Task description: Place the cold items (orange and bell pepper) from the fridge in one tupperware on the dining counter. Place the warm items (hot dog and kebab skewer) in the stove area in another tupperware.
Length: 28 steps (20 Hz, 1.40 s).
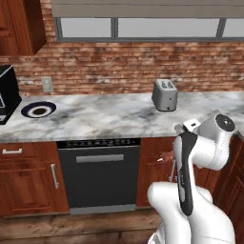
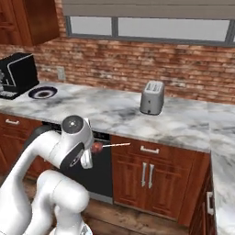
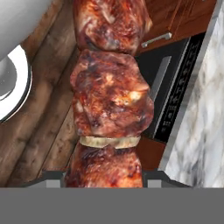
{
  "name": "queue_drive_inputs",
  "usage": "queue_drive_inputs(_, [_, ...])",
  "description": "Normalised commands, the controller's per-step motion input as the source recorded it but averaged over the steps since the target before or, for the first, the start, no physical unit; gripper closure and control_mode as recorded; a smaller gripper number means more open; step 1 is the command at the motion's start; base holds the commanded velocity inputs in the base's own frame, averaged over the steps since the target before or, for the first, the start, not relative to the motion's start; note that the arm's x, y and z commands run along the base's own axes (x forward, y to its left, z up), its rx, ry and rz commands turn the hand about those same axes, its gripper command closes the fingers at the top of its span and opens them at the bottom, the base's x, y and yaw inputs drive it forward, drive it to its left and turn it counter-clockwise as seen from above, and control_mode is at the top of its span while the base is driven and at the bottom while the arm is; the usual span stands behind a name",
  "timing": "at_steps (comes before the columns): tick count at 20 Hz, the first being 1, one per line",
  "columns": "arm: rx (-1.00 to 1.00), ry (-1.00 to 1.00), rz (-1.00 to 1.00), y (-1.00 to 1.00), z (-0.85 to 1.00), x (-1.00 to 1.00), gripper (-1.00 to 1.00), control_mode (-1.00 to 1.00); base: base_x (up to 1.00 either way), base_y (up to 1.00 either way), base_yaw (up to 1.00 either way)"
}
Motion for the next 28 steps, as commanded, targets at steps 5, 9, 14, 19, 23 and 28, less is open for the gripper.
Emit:
queue_drive_inputs(5, [0.00, 0.00, 0.00, 0.00, 0.00, 0.00, 1.00, 1.00, -1.00, -0.45, 0.13])
queue_drive_inputs(9, [0.00, 0.00, 0.00, 0.00, 0.00, 0.00, 1.00, 1.00, -1.00, -0.08, 0.00])
queue_drive_inputs(14, [0.00, 0.00, 0.00, 0.00, 0.00, 0.00, 1.00, 1.00, -1.00, -0.03, 0.00])
queue_drive_inputs(19, [0.00, 0.00, 0.00, 0.00, 0.00, 0.00, 1.00, 1.00, -1.00, -0.06, 0.00])
queue_drive_inputs(23, [0.00, 0.00, 0.00, 0.00, 0.00, 0.00, 1.00, 1.00, -1.00, -0.02, -0.01])
queue_drive_inputs(28, [0.00, 0.00, 0.00, 0.00, 0.00, 0.00, 1.00, 1.00, -1.00, -0.05, 0.00])
